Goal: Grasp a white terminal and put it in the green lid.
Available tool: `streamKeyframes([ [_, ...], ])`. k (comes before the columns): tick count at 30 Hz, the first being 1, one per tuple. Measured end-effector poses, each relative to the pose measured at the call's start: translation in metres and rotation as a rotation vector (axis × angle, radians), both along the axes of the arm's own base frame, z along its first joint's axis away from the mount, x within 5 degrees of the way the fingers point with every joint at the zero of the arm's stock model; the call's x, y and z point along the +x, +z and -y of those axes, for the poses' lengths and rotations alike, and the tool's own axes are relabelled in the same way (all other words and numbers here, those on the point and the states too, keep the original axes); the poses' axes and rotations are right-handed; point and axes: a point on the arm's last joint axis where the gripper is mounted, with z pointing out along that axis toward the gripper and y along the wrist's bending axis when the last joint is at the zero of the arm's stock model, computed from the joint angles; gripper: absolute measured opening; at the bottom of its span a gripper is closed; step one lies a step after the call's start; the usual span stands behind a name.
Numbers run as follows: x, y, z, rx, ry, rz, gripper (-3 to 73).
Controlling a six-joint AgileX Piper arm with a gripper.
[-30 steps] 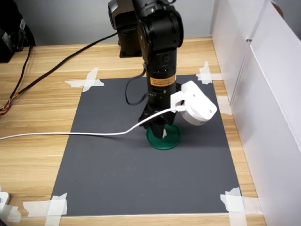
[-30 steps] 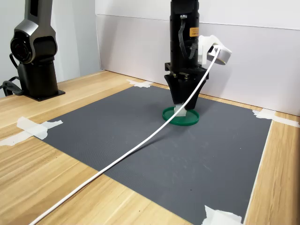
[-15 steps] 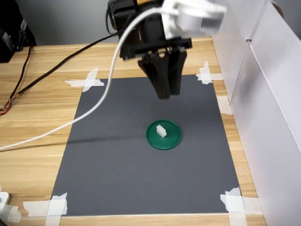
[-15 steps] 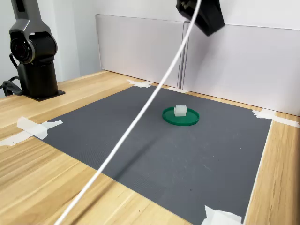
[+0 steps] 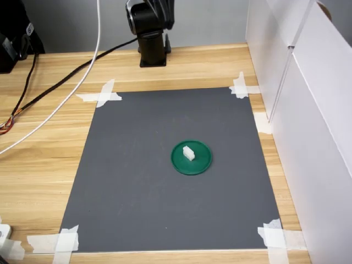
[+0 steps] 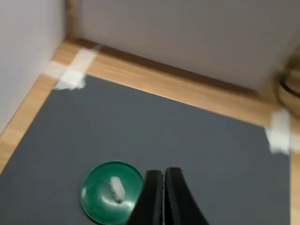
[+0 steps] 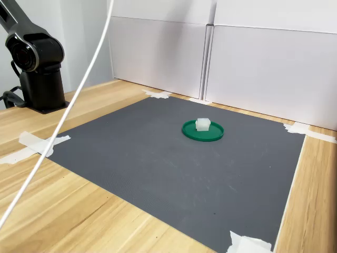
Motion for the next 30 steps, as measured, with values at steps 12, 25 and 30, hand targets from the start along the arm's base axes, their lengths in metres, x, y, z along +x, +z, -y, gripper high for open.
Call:
streamKeyframes([
  [12,-0.068,-0.054,0.048,0.213,-0.366,0.061,-2.0],
  [25,-0.118,-0.132,0.051,0.224,-0.465,0.024,-2.0],
  [30,-0.120,-0.142,0.050,0.228,-0.456,0.062,-2.0],
])
